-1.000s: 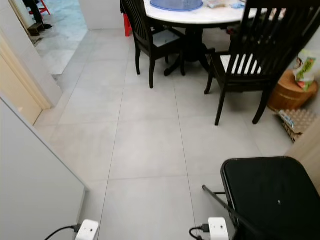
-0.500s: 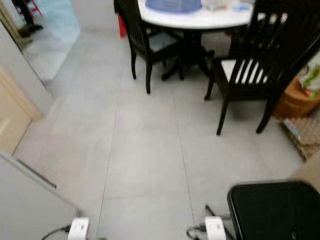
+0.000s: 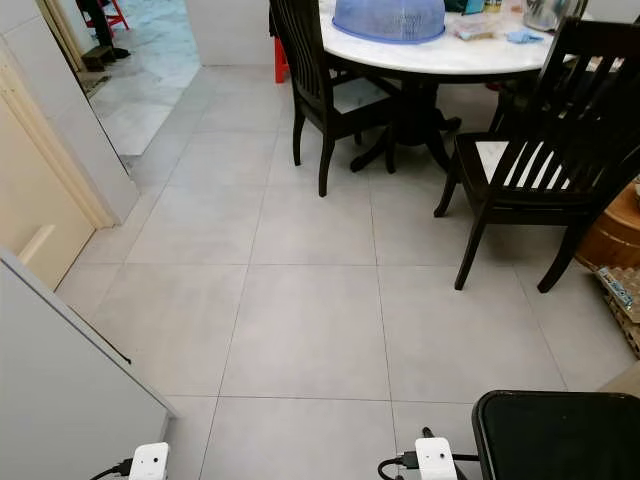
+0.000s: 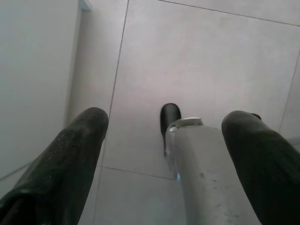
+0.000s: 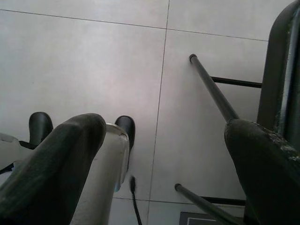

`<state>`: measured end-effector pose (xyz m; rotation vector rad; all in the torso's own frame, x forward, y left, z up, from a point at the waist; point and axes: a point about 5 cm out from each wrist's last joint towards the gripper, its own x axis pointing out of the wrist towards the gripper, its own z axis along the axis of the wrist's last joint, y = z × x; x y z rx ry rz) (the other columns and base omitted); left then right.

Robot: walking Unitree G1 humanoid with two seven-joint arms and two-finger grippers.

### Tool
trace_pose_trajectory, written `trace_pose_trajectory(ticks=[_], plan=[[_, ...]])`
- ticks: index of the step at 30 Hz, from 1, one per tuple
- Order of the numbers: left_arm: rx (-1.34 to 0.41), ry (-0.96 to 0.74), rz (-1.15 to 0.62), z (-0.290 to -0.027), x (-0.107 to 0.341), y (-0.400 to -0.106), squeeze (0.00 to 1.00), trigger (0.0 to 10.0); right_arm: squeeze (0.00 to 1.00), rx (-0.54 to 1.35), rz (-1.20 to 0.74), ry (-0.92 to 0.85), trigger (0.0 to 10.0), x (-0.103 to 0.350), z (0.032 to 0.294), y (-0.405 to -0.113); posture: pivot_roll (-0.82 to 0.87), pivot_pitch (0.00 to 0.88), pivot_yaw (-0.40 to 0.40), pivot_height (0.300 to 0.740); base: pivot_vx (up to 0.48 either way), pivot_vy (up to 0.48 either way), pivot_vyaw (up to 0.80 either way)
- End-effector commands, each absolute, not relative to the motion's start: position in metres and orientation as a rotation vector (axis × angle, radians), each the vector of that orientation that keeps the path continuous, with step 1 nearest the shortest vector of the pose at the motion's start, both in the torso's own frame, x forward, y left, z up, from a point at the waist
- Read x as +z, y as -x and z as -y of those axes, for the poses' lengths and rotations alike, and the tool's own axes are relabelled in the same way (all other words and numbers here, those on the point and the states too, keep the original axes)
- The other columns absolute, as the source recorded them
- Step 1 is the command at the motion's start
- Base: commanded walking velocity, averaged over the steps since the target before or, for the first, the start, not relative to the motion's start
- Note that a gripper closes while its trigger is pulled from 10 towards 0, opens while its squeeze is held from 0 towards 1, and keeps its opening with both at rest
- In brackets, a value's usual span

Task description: Restocking fridge

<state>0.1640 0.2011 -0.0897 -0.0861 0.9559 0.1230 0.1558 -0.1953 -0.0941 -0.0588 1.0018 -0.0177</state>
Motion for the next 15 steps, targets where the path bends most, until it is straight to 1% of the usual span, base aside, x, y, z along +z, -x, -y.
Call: trace_pose_trajectory(ticks=[1,15], plan=[[0.133,0.097,-0.979,-0.202,-0.0915,-0.1604,0.0,10.0,0.0,-0.012,-1.011,0.042,10.0,-0.0958,0.1902,-0.1536,-0.1,0.075,0.034,0.74,0.0,0.0,0.0],[0.133,0.097,-0.979,-0.202,-0.0915,-0.1604,0.0,10.0,0.0,-0.012,-1.011,0.042,10.0,-0.0958,0.1902,-0.1536,-0.1,0.075,0.034,0.74,0.0,0.0,0.0]])
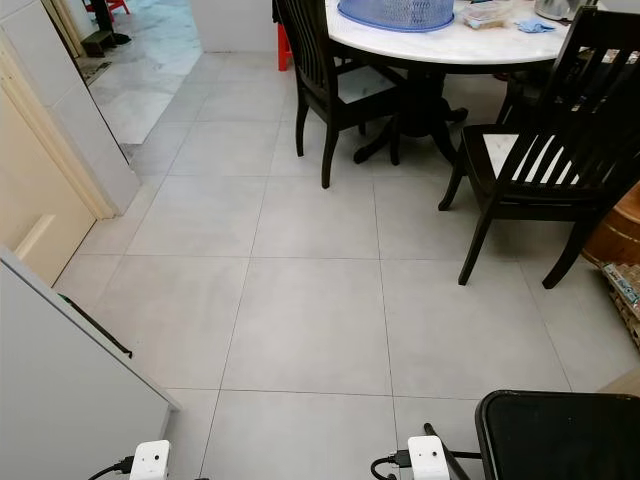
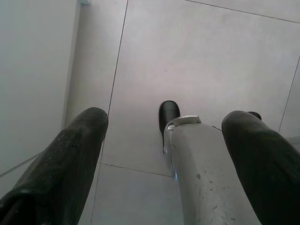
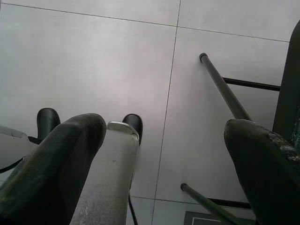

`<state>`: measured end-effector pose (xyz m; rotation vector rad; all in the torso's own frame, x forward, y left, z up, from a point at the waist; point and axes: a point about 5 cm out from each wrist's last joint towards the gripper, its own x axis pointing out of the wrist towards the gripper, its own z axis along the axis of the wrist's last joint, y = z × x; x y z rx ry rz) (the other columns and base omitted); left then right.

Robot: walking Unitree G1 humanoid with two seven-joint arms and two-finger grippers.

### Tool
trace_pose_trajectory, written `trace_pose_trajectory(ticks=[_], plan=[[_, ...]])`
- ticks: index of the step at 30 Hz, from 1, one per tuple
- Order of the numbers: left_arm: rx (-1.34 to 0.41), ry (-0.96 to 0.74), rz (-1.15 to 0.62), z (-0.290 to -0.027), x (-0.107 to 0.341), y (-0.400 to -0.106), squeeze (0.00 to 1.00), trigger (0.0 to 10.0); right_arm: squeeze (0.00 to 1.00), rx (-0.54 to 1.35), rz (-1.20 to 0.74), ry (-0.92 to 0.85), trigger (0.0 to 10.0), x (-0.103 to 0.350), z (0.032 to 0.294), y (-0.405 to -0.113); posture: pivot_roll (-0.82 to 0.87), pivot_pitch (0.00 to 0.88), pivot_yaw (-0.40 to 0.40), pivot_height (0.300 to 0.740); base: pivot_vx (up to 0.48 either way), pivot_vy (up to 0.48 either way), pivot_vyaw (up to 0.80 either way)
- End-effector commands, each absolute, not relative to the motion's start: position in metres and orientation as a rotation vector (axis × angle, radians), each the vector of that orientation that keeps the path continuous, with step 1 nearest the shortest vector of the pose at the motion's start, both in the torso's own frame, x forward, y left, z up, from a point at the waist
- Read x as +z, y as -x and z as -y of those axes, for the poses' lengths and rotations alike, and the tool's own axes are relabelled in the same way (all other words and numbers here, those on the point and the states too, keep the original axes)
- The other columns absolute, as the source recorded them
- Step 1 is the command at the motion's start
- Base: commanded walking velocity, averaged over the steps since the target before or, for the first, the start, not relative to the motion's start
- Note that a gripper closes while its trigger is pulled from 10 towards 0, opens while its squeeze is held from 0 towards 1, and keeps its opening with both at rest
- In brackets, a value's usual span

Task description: Restocking fridge

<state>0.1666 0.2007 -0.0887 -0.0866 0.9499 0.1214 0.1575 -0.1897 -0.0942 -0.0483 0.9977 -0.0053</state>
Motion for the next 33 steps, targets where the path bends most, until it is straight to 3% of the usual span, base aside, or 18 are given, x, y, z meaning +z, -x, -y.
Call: trace_pose_trajectory(ticks=[1,16,20,28,33], plan=[[0.133,0.097,-0.979,-0.202,-0.092,-0.16,0.0,10.0,0.0,-0.012,-1.011,0.042,10.0,-0.096,0.19,-0.154,-0.1,0.075,0.034,0.74,0.0,0.0,0.0],[0.134,0.098,-0.981,-0.202,-0.092,-0.16,0.0,10.0,0.0,-0.011,-1.012,0.043,10.0,-0.096,0.19,-0.153,-0.1,0.075,0.034,0.74,0.0,0.0,0.0],[0.128,0.099,-1.017,-0.187,-0.096,-0.155,0.0,10.0,0.0,-0.026,-1.05,0.043,10.0,-0.101,0.2,-0.134,-0.1,0.092,0.033,0.74,0.0,0.0,0.0],[0.132,0.102,-1.022,-0.186,-0.097,-0.155,0.0,10.0,0.0,-0.043,-1.047,0.046,10.0,-0.098,0.218,-0.132,-0.1,0.101,0.033,0.74,0.0,0.0,0.0],[0.134,0.103,-1.021,-0.187,-0.097,-0.155,0.0,10.0,0.0,-0.031,-1.037,0.04,10.0,-0.1,0.207,-0.134,-0.1,0.103,0.033,0.74,0.0,0.0,0.0]])
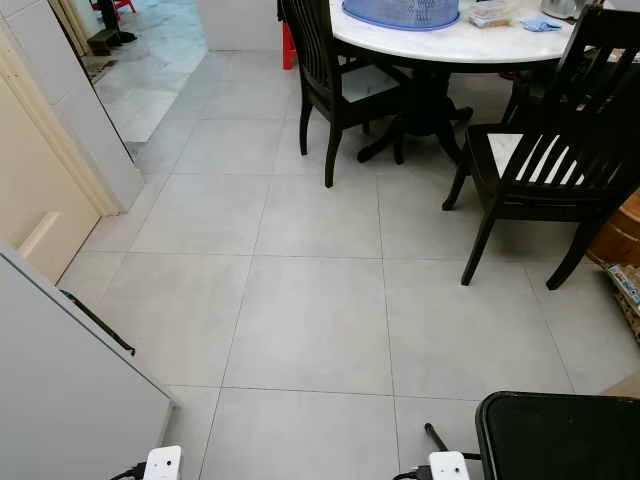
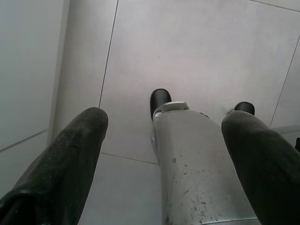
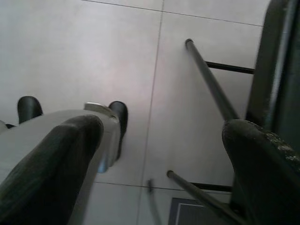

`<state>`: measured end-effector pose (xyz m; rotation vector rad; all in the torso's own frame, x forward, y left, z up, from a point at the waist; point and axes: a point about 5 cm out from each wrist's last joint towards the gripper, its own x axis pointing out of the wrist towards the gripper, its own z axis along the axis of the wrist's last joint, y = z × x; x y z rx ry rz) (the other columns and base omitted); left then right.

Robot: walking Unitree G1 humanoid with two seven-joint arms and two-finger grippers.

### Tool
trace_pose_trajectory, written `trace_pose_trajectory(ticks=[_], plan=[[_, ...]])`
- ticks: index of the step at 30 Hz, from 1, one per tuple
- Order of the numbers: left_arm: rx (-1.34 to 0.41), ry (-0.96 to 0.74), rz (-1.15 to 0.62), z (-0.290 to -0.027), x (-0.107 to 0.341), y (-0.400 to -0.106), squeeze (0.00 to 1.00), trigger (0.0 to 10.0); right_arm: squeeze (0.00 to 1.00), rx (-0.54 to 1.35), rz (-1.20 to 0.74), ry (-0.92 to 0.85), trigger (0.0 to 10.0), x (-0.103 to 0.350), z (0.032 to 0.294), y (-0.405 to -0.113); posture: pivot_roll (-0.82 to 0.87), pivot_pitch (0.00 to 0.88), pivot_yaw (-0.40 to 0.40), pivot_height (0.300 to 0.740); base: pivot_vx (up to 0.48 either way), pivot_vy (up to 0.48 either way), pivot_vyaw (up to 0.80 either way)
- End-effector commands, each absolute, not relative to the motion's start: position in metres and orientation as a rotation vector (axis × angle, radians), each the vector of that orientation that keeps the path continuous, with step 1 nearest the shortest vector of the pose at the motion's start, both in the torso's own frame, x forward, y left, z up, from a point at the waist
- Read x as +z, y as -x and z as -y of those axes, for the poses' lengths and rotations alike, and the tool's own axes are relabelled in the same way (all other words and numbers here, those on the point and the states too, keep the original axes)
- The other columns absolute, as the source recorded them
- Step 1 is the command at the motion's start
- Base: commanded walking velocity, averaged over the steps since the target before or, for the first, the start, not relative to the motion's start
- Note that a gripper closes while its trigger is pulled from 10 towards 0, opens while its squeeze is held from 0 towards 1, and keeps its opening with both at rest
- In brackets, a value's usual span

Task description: Restocking fridge

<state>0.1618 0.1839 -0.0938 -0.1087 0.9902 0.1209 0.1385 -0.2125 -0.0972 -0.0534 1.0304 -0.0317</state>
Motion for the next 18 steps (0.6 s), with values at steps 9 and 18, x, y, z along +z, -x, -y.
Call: trace_pose_trajectory(ticks=[9,18], plan=[[0.135,0.1,-1.021,-0.188,-0.097,-0.155,0.0,10.0,0.0,-0.013,-1.034,0.027,10.0,-0.102,0.186,-0.135,-0.1,0.103,0.035,0.74,0.0,0.0,0.0],[0.135,0.095,-1.021,-0.188,-0.097,-0.154,0.0,10.0,0.0,-0.042,-1.029,0.038,10.0,-0.098,0.217,-0.133,-0.1,0.102,0.038,0.74,0.0,0.0,0.0]])
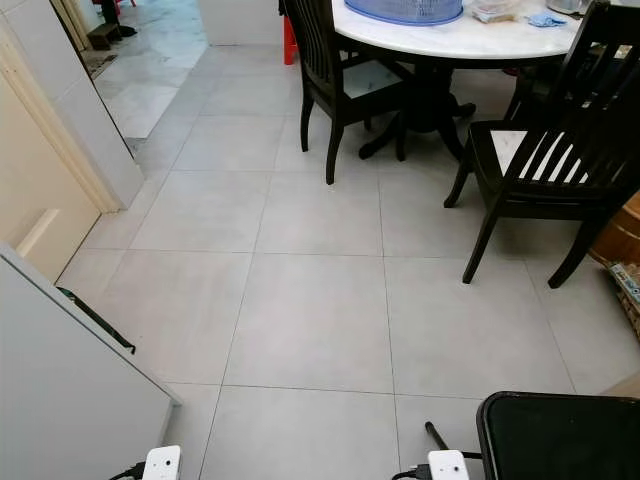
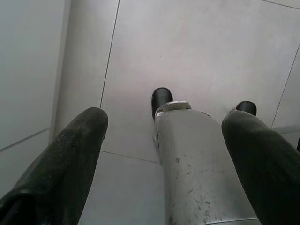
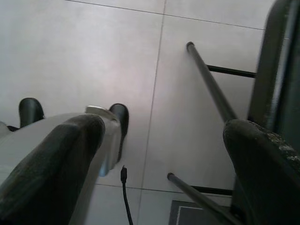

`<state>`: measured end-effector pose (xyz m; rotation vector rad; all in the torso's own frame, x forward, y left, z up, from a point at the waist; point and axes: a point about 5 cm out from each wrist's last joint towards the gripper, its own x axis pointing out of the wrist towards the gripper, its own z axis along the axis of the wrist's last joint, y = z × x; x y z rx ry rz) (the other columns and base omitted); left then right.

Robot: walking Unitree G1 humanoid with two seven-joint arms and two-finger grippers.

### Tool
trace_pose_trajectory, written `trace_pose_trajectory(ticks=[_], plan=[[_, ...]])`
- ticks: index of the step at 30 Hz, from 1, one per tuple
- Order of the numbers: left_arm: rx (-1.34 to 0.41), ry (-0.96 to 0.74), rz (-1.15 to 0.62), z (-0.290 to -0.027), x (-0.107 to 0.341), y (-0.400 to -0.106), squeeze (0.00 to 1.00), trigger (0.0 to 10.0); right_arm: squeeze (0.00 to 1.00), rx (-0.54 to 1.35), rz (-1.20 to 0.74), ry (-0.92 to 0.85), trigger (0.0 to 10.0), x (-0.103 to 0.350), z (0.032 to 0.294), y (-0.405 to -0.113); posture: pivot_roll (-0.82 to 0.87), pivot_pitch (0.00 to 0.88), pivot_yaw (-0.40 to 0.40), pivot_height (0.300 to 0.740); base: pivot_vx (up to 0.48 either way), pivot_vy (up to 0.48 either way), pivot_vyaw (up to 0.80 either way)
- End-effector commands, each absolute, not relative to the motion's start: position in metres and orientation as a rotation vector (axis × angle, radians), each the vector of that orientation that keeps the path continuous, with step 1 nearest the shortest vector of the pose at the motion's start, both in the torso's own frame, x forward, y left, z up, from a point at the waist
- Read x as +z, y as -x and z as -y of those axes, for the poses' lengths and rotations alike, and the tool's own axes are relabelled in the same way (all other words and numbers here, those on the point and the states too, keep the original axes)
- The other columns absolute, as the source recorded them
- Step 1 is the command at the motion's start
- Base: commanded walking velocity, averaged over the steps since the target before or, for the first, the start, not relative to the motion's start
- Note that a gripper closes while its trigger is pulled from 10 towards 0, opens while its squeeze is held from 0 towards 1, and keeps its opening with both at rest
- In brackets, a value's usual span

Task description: Restocking fridge

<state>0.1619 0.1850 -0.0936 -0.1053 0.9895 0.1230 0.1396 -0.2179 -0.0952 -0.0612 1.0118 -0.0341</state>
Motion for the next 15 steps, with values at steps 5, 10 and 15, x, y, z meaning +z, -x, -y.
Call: trace_pose_trajectory(ticks=[5,10,15], plan=[[0.134,0.095,-1.021,-0.188,-0.097,-0.154,0.0,10.0,0.0,-0.039,-1.023,0.037,10.0,-0.097,0.216,-0.135,-0.1,0.099,0.039,0.74,0.0,0.0,0.0],[0.132,0.094,-1.021,-0.188,-0.097,-0.154,0.0,10.0,0.0,-0.03,-1.019,0.033,10.0,-0.098,0.21,-0.137,-0.1,0.093,0.041,0.74,0.0,0.0,0.0],[0.139,0.083,-0.989,-0.193,-0.094,-0.158,0.0,10.0,0.0,-0.041,-0.999,0.029,10.0,-0.097,0.208,-0.138,-0.1,0.089,0.041,0.74,0.0,0.0,0.0]])
